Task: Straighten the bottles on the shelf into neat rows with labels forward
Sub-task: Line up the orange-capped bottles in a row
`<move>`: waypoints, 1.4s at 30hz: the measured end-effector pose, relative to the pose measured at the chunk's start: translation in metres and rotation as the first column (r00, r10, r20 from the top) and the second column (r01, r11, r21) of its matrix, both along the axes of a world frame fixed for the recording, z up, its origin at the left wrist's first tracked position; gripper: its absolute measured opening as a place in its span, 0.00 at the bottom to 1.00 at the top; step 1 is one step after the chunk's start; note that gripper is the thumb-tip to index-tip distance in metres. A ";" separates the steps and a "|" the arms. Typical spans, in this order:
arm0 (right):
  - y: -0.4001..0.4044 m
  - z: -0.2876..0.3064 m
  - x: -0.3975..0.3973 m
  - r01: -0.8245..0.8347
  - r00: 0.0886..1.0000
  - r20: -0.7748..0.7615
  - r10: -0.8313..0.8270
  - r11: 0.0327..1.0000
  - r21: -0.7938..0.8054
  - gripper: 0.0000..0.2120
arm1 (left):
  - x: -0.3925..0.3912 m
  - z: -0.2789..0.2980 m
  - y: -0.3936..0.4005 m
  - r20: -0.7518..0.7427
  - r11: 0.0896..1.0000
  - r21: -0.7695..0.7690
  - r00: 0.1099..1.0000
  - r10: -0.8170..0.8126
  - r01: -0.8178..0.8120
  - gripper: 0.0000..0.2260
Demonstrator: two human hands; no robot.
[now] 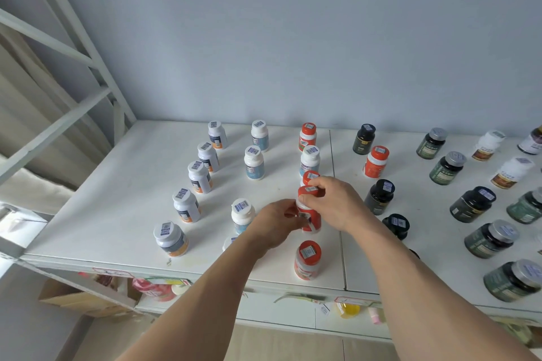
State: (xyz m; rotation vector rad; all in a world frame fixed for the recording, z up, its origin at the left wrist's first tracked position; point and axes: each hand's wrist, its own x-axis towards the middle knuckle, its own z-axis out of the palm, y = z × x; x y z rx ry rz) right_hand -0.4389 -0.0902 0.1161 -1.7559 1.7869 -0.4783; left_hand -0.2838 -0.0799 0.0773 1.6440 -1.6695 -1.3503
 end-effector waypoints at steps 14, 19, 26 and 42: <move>0.003 0.005 -0.003 0.037 0.999 0.020 -0.037 0.999 0.032 0.25 | -0.001 0.003 -0.010 0.019 0.996 0.021 0.996 -0.087 0.087 0.15; 0.008 -0.002 -0.005 0.030 0.997 0.063 -0.033 0.998 0.051 0.26 | 0.001 0.006 -0.012 0.254 0.983 -0.094 0.959 -0.127 0.155 0.18; 0.021 -0.023 -0.003 0.014 0.991 0.129 -0.025 0.996 0.086 0.24 | 0.010 0.008 -0.022 0.399 0.958 -0.140 0.900 -0.177 0.251 0.24; -0.031 -0.017 -0.020 0.121 0.989 0.090 -0.120 0.993 -0.012 0.25 | 0.005 0.010 -0.055 0.383 0.970 -0.159 0.917 -0.110 0.183 0.25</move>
